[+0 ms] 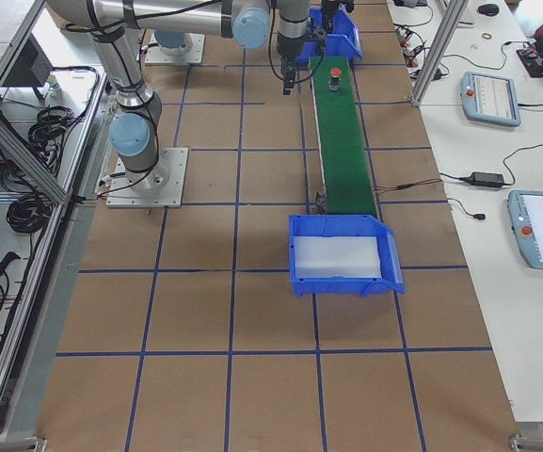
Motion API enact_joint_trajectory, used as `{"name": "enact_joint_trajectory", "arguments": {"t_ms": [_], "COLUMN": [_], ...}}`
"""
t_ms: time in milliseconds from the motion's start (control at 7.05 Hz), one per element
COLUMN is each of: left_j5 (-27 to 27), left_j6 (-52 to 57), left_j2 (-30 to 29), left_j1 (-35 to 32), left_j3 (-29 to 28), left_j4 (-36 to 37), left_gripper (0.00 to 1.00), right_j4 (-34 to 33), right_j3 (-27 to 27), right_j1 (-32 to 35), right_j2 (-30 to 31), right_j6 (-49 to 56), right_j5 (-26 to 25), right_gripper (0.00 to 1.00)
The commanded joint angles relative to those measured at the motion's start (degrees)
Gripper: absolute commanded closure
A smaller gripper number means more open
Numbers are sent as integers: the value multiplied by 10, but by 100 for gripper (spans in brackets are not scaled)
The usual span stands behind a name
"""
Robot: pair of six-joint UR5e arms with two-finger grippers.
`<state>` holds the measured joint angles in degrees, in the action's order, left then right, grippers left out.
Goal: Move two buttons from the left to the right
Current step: 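Grasp the yellow-ringed button with the left gripper while the right gripper lowers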
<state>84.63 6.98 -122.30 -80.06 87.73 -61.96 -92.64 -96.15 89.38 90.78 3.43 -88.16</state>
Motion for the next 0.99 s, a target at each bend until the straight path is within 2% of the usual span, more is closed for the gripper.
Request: {"name": "enact_joint_trajectory", "arguments": {"t_ms": [0,284,426,851], "left_j5": [3,20,35,36], "left_j6": [-2,-5,-6,-13], "left_j2": [13,57,82,143], "left_j1": [0,-1,-1,-35], "left_j3": [-5,5,4,5], "left_j4": [-5,-25,-84,-126], "left_gripper": [69,69,69,69], "right_j4": [0,9,10,10], "right_j3": [0,0,1,1], "right_j1": [-1,-2,-1,-2], "right_j2": [0,-1,0,0], "right_j6": [-2,-1,-1,-2], "right_j5": [0,0,0,0], "right_gripper": [0,0,0,0]}}
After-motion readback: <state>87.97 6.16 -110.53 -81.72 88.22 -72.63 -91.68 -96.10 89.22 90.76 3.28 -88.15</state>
